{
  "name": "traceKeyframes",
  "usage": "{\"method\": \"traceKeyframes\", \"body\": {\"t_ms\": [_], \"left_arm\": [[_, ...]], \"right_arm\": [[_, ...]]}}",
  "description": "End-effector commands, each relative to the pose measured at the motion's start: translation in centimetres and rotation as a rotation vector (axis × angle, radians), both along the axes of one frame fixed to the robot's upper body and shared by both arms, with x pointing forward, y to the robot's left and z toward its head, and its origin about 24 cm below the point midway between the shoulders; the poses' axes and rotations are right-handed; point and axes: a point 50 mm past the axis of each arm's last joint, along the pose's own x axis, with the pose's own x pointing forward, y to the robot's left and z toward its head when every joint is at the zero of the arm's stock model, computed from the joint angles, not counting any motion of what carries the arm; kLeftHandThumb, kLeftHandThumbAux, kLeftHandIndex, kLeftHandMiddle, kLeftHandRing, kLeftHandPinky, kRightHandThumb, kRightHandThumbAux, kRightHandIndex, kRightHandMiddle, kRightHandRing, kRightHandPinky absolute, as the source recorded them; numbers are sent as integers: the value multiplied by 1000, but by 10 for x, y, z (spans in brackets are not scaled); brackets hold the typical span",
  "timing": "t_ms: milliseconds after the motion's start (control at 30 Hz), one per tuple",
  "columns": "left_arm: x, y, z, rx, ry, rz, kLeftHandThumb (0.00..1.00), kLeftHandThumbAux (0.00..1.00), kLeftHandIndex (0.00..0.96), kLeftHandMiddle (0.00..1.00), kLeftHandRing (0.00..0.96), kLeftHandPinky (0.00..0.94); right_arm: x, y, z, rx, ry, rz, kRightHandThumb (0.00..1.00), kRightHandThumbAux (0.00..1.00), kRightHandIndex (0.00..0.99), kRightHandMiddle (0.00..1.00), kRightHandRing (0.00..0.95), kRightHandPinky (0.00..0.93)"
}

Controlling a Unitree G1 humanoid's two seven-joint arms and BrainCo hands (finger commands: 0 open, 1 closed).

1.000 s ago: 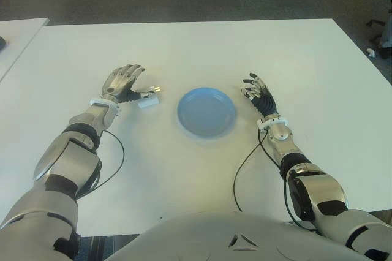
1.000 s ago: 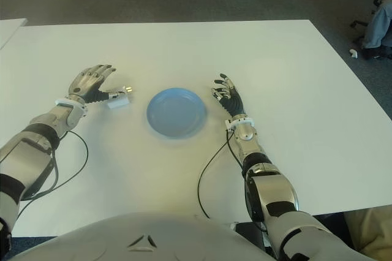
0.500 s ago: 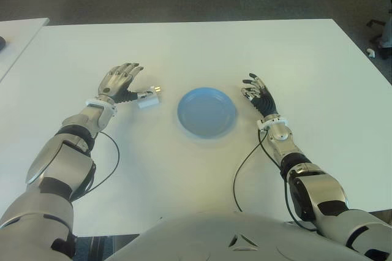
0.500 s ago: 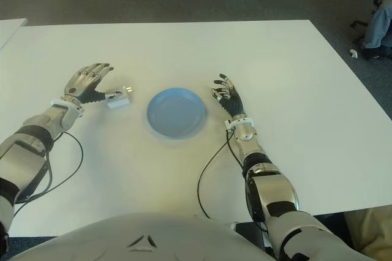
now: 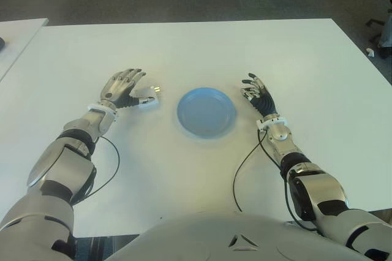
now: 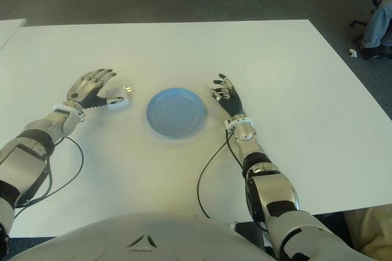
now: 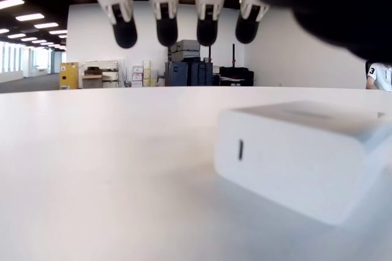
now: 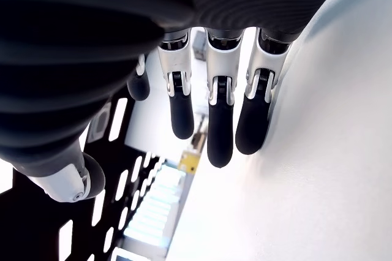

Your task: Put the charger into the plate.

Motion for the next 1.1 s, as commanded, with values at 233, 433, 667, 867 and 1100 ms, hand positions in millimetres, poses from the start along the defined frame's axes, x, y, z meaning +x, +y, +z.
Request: {"method": "traceKeyframes", "body": {"t_ms": [233, 433, 667, 867, 1100], "left_arm": [[-13, -12, -28, 24, 155, -15, 217, 173, 0, 0, 0, 0], [-12, -15, -33, 59, 212, -1, 249, 163, 0, 0, 0, 0], [-10, -17, -35, 74, 242, 13, 267, 159, 0, 0, 0, 0], [-10, -18, -35, 80, 253, 13, 273, 159, 0, 0, 0, 0], [-9, -18, -35, 89, 260, 9, 274, 161, 0, 0, 0, 0]], "right_arm": [[-27, 0, -36, -32, 184, 12, 102, 559, 0, 233, 342, 373], [-28, 0, -37, -19, 196, 14, 110, 558, 0, 235, 342, 355], [-28, 1, -36, -27, 184, 11, 113, 559, 0, 240, 339, 351], [-29, 1, -36, -27, 178, 11, 111, 560, 0, 241, 339, 353], [-30, 1, -36, -21, 173, 14, 107, 561, 0, 238, 346, 384]]}}
